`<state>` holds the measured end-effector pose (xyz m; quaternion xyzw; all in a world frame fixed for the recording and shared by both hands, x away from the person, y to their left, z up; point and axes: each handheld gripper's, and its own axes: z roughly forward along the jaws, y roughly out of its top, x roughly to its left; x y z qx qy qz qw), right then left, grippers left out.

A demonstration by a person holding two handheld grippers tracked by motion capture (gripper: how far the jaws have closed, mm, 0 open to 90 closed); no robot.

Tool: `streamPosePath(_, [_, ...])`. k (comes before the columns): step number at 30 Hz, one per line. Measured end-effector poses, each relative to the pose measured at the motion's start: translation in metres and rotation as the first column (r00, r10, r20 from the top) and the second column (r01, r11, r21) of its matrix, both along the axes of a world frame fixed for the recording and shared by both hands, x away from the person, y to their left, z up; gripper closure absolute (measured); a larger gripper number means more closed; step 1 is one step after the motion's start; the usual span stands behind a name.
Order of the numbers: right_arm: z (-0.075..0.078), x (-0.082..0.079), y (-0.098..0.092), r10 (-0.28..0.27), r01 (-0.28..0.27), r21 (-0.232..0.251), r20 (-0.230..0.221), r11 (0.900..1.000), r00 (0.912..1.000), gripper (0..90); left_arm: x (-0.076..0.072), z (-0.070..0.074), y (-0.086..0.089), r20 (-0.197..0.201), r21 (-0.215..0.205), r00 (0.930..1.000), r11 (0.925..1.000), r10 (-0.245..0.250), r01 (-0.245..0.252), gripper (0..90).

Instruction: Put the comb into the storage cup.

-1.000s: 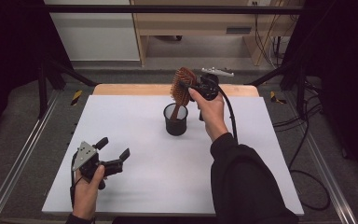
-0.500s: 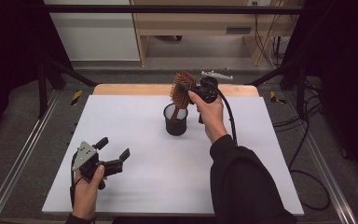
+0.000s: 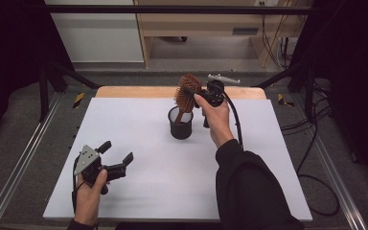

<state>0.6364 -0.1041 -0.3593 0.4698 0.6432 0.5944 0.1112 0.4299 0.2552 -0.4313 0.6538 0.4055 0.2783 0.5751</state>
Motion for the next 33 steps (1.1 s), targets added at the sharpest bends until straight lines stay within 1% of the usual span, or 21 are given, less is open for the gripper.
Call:
streamPosePath(6, [-0.001,0.001,-0.001,-0.002,0.002,0.0,-0.002,1.0,1.0,52.2,0.0,0.0,0.0,0.001,-0.001,1.0,1.0,0.0,0.0,3.5])
streamPosePath(14, [-0.005,0.007,-0.007,-0.011,0.011,0.022,-0.021,1.0,0.9997,51.0,0.0,0.0,0.0,0.0,-0.003,1.0,1.0,-0.001,0.001,3.5])
streamPosePath(26, [-0.008,0.011,-0.011,-0.013,0.014,0.034,-0.037,0.999,0.9992,50.3,0.0,0.0,-0.001,-0.002,0.0,1.0,1.0,-0.006,0.006,3.5])
streamPosePath(33, [-0.009,0.012,-0.011,-0.011,0.012,0.039,-0.038,0.999,0.9992,50.2,0.001,-0.001,-0.001,-0.012,0.002,0.9999,1.0,-0.007,0.007,3.5])
